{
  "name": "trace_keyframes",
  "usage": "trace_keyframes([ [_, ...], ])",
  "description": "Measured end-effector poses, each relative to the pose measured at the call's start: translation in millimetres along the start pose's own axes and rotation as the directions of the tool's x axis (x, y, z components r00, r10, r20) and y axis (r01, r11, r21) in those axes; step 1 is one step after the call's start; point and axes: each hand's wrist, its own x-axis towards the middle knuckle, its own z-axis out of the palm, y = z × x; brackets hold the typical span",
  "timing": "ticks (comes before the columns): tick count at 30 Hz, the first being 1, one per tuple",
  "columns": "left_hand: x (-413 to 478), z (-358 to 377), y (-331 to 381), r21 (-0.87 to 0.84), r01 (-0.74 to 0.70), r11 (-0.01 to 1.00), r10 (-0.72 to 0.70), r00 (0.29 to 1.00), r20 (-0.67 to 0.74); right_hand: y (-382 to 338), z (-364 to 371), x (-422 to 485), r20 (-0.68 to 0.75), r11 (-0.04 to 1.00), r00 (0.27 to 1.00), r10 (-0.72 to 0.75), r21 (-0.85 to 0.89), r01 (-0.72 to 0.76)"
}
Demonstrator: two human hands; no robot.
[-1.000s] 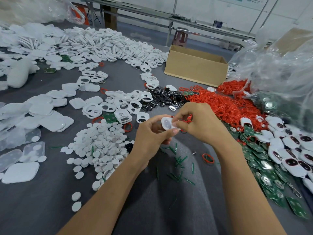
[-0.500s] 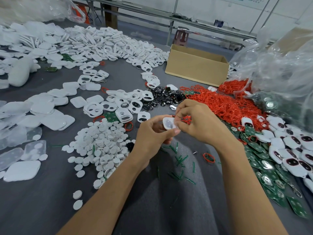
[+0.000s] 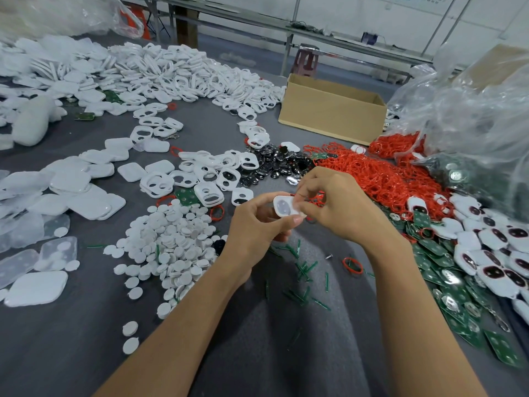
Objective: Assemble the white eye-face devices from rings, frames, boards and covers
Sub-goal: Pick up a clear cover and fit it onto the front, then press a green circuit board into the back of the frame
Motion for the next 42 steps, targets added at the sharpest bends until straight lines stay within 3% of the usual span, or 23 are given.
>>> trace_keyframes([
  [16, -0.9, -0.3, 1.8, -0.022, 0.010, 1.000, -0.011, 1.000, -0.019, -1.2, 1.1, 0.0, 0.037, 0.999, 0.999, -0.026, 0.048, 0.025],
  [19, -2.0, 0.3, 1.5, -0.003, 0.016, 1.000, -0.016, 1.000, -0.021, 1.2, -4.9, -1.9, -0.051, 0.994, 0.999, -0.003, 0.106, 0.009],
  [22, -3.1, 2.3, 1.4, 0.032, 0.016, 0.999, -0.016, 1.000, -0.023, 16.8, -18.5, -8.2, -0.165, 0.992, 0.980, 0.112, 0.082, -0.099],
  [24, -3.8, 3.4, 1.8, 0.053, 0.012, 0.999, -0.011, 1.000, -0.026, 36.4, -29.8, -17.4, -0.237, 0.959, 0.930, 0.280, 0.028, -0.281],
  [27, -4.6, 4.0, 4.4, 0.060, 0.004, 0.998, -0.002, 1.000, -0.030, 72.4, -49.0, -41.6, -0.267, 0.786, 0.754, 0.600, 0.022, -0.618],
  [29, -4.2, 4.4, 5.0, 0.066, 0.002, 0.998, 0.000, 1.000, -0.030, 94.9, -60.5, -62.0, -0.199, 0.670, 0.669, 0.717, -0.072, -0.739],
  [31, -4.1, 5.6, 4.8, 0.072, 0.001, 0.997, 0.001, 1.000, -0.032, 110.0, -69.6, -82.7, -0.129, 0.626, 0.640, 0.757, -0.135, -0.768],
  [35, -5.0, 8.2, 4.8, 0.093, -0.008, 0.996, 0.011, 0.999, -0.031, 119.7, -67.9, -111.7, 0.016, 0.637, 0.643, 0.766, -0.155, -0.755],
  [42, -7.4, 7.9, 5.6, 0.089, -0.016, 0.996, 0.019, 0.999, -0.034, 127.8, -46.8, -119.7, -0.223, 0.627, 0.633, 0.741, -0.104, -0.772],
])
